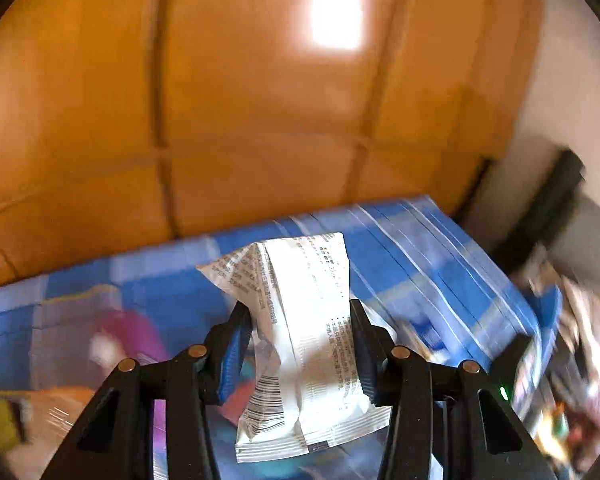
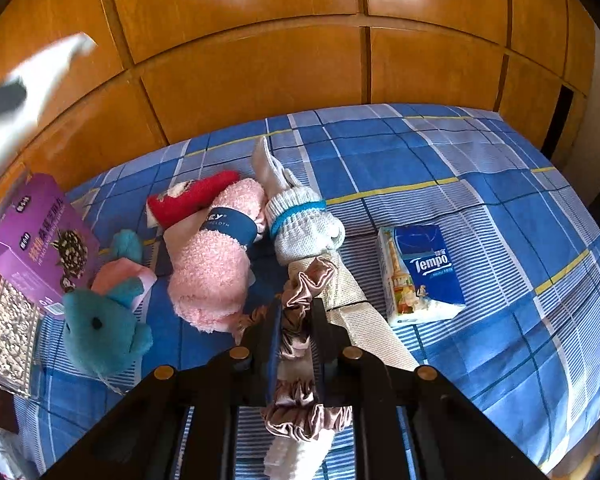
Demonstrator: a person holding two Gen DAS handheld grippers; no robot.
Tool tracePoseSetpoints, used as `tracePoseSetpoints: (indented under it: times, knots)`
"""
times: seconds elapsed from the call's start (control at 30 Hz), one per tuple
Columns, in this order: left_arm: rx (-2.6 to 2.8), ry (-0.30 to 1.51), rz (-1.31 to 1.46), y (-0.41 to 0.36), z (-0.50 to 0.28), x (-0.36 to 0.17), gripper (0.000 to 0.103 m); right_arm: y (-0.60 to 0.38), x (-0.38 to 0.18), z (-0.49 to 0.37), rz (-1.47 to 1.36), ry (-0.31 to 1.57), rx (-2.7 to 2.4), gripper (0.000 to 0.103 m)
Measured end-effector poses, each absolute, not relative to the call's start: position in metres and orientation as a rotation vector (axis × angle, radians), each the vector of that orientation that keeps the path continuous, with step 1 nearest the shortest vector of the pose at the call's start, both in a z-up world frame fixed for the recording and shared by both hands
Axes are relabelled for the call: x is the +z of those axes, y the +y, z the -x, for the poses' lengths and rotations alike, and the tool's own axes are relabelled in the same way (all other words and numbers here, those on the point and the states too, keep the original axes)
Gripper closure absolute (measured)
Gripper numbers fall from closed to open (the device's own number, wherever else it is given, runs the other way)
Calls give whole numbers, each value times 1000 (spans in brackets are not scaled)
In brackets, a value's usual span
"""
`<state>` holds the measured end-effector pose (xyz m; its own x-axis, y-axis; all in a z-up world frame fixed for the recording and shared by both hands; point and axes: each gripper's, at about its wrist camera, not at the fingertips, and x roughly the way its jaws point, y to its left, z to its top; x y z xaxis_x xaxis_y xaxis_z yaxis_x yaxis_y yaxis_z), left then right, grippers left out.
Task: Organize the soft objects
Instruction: 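Carry the packet to the gold tray with the left tool while the right tool grasps the brown scrunchie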
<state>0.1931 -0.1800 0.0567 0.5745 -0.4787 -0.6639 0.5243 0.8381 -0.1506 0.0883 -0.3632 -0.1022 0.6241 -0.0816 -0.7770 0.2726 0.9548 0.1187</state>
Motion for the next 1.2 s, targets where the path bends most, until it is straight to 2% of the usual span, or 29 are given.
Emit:
tracePoseSetpoints:
  times: [0.17, 0.3, 0.63, 0.93, 1.07, 1.1, 1.2]
  knots:
    - [-400, 705, 15, -96, -226, 83, 56, -361, -103, -89, -210, 872, -221, 91]
    - [-285, 697, 32, -25, -219, 79, 56, -360, -100, -87, -214, 863, -216, 91]
    - [-9, 799, 185, 152, -137, -11, 55, -346, -77, -68, -167, 822, -201, 92]
    - [97, 939, 249, 186, -145, -74, 54, -328, -49, -54, -157, 778, -184, 92]
    - [104, 933, 271, 186, -138, -79, 44, -322, -43, -56, -138, 781, -188, 92]
    - [108, 930, 269, 186, -135, -78, 38, -321, -40, -59, -135, 782, -186, 92]
    - [104, 908, 261, 188, -125, -75, 36, -315, -31, -65, -130, 774, -170, 92]
